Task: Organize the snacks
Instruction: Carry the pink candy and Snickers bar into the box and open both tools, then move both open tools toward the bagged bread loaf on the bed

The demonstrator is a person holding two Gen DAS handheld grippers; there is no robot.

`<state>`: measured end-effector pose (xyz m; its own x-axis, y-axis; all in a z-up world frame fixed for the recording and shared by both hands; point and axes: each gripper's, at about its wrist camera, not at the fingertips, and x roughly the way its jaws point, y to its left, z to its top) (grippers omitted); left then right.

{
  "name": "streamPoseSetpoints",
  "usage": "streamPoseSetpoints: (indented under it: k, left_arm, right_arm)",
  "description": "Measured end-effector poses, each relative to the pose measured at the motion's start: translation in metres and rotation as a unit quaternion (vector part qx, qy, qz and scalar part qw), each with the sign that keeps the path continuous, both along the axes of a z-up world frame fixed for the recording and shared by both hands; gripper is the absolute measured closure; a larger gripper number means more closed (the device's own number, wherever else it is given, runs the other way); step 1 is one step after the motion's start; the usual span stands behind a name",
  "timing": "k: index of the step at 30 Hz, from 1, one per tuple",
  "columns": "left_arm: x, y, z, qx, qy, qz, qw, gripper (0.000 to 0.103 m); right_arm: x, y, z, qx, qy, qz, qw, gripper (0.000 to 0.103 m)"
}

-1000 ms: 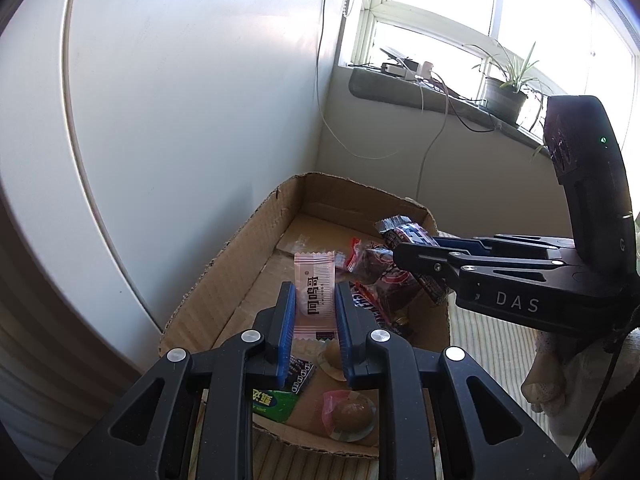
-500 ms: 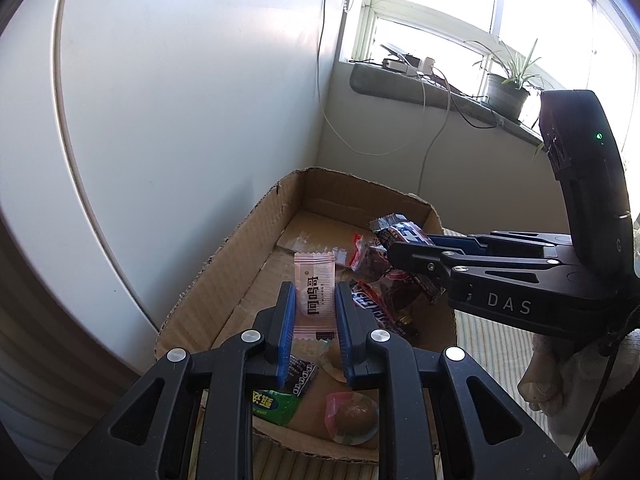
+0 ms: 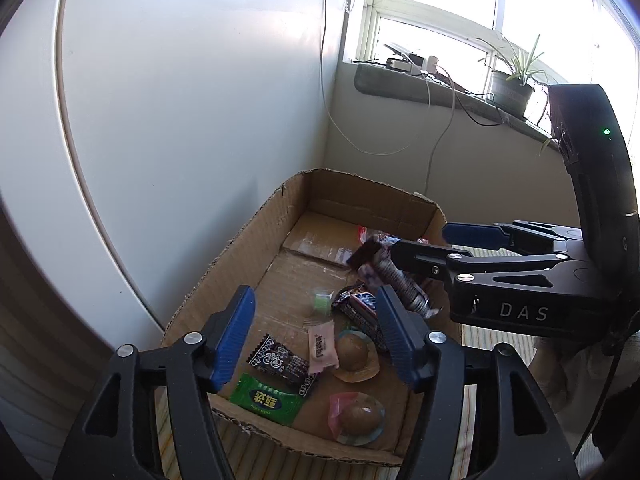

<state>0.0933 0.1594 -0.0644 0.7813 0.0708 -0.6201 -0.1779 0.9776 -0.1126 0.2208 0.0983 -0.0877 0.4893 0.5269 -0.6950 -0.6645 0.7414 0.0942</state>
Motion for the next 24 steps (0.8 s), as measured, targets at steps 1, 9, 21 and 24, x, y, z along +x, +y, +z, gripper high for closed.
streamPoseSetpoints:
  k: [1, 9, 21, 24]
  left_arm:
    - [0.000, 0.000, 0.000, 0.002, 0.002, 0.005, 1.0000, 0.036]
    - [0.003, 0.001, -0.003, 0.014, 0.013, 0.020, 0.9996, 0.023]
    - [0.003, -0.002, -0.001, 0.018, 0.019, 0.028, 0.9993, 0.022]
    - [0.003, -0.004, 0.000, 0.020, 0.020, 0.025, 0.9993, 0.022]
  right_arm:
    - [0.000, -0.002, 0.001, 0.001, -0.007, -0.003, 1.000, 0.021]
    - [0.001, -0.005, 0.007, -0.014, -0.032, -0.020, 0.999, 0.010]
    - [-0.001, -0.009, 0.011, -0.016, -0.035, -0.021, 0.999, 0.010]
    - [-0.003, -0.012, 0.014, -0.017, -0.036, -0.022, 0.999, 0.010]
